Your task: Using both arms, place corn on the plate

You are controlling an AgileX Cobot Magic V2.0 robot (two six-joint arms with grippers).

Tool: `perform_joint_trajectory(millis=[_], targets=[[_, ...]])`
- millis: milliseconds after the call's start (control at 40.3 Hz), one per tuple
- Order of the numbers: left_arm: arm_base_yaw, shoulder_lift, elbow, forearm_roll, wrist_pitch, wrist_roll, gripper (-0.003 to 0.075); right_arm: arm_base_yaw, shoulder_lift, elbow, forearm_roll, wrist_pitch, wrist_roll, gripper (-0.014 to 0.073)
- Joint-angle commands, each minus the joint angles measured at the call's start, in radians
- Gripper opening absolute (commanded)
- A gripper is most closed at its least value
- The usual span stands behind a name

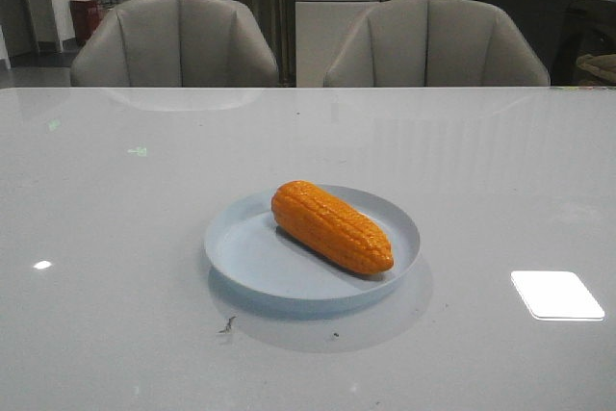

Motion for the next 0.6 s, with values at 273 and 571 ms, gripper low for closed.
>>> perform_joint_trajectory(millis=[273, 571], targets=[[0.0, 0.01, 0.037, 0.0, -0.082, -0.001, 0.0094, 0.0, -0.108, 0.206, -0.023, -0.147, -0.003, 0.0029], [0.0, 0.01, 0.037, 0.0, -0.082, -0.001, 0.0094, 0.0, -0.108, 0.264, -0.09, -0.169, -0.003, 0.0029]])
